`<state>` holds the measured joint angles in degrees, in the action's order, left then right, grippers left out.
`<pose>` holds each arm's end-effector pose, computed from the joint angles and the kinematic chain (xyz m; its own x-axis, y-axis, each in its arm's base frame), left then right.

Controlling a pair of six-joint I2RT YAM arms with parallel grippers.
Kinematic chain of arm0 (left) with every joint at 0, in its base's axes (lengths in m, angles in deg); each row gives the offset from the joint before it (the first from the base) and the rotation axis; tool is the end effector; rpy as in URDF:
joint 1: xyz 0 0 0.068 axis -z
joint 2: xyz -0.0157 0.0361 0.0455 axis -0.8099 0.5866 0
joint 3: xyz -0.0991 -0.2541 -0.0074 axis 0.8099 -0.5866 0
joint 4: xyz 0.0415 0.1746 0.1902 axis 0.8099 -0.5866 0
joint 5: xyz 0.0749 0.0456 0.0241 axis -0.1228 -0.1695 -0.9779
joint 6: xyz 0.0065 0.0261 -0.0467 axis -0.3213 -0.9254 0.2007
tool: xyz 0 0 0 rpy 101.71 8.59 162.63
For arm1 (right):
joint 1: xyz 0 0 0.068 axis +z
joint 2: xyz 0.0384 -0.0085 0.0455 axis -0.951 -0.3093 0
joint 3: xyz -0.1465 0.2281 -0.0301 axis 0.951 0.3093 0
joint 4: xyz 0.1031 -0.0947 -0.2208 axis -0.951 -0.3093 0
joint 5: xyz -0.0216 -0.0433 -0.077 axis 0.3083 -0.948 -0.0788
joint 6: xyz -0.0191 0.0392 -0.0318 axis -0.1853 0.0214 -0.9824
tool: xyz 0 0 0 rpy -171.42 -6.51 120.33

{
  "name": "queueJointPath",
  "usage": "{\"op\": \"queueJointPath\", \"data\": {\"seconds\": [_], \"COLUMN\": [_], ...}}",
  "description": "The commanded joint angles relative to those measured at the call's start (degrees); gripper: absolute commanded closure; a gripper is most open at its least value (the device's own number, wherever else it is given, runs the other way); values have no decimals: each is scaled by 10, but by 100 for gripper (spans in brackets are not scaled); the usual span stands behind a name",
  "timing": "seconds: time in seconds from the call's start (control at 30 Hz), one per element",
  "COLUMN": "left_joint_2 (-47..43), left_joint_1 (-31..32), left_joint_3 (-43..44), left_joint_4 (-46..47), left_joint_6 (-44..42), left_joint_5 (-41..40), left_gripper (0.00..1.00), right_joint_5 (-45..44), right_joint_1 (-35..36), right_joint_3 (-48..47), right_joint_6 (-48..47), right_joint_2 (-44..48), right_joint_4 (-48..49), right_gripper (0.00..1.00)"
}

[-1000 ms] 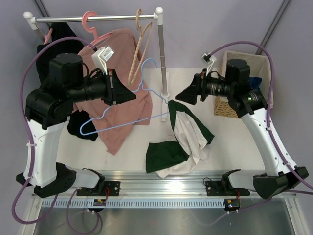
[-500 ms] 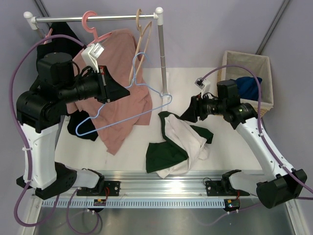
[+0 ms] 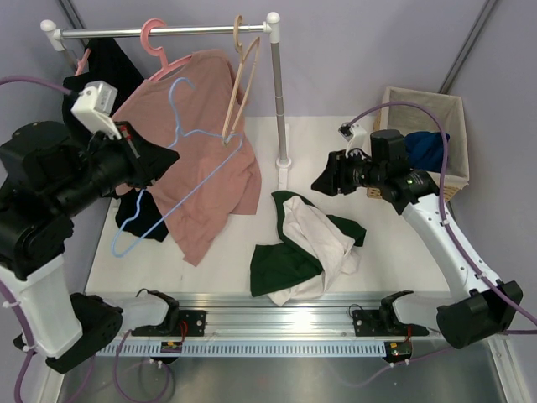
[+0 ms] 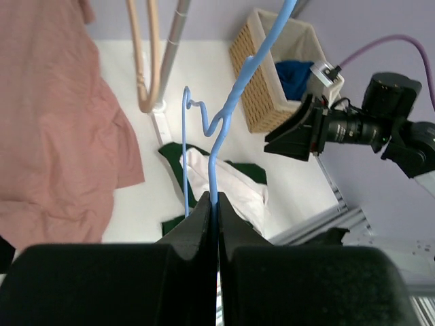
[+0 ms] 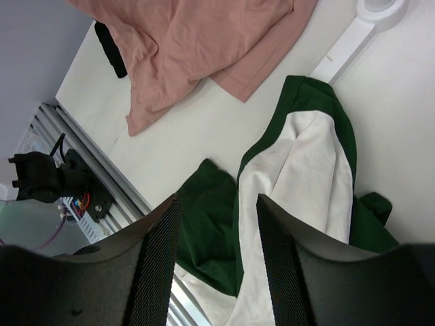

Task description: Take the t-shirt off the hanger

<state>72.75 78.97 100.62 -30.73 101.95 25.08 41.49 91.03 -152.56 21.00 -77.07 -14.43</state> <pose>0.0865 -0.0461 0.5809 -0.4379 -0.2433 -0.8655 0.4041 0.8067 -0.4312 0.2428 0.1036 0.3675 -0.6187 -0.0793 -0.7816 -0.6067 0.6803 0.4112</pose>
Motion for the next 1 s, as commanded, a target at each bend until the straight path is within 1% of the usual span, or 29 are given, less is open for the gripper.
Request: {"op": "queueJointPath", "data": {"seconds": [0.0,0.03,0.1,0.2,0.27,0.37,0.43,0.53,0.57,0.6,0.63,0.67,0.73,0.8,0.9,0.97], "left_joint_2": [-22,-23,-43,-79,-67,-9,12,9,15,21,30,42,82,112,133,144], "left_joint_1": [-3,-3,-3,-3,-2,-3,-2,-7,-11,-26,-35,-42,-65,-77,-83,-83], "left_joint_3": [19,17,1,-59,-61,-37,-45,-106,-119,-138,-145,-145,-137,-130,-127,-113], "left_joint_4": [-41,-59,-103,-94,-85,-107,-97,12,75,107,132,169,202,258,337,364], "left_joint_6": [18,23,34,47,39,32,28,-10,-21,-32,-40,-40,-43,-48,-61,-66], "left_joint_5": [-82,-82,-116,-177,-206,-238,-257,-276,-270,-257,-247,-232,-215,-199,-180,-174], "left_gripper": [100,100,100,100,100,100,100,100,100,100,100,100,100,100,100,100], "right_joint_5": [-20,-22,-31,-46,-59,-80,-101,-119,-119,-119,-118,-118,-126,-136,-122,-119], "right_joint_1": [-1,-1,-1,-1,-1,-1,0,-1,-1,-1,-1,-1,-1,-1,-1,-1], "right_joint_3": [-44,-56,-71,-94,-108,-137,-163,-194,-199,-205,-206,-208,-216,-223,-217,-213], "right_joint_6": [-1,-8,-25,-37,-31,-23,-19,2,8,13,22,25,25,28,43,50], "right_joint_2": [-6,-8,-15,-23,-30,-45,-51,-59,-61,-61,-61,-60,-59,-57,-45,-34], "right_joint_4": [0,-6,-27,-39,-40,-52,-59,-66,-66,-64,-61,-60,-61,-64,-52,-43], "right_gripper": [43,43,43,43,43,43,43,40,38,34,32,30,25,25,23,17]}}
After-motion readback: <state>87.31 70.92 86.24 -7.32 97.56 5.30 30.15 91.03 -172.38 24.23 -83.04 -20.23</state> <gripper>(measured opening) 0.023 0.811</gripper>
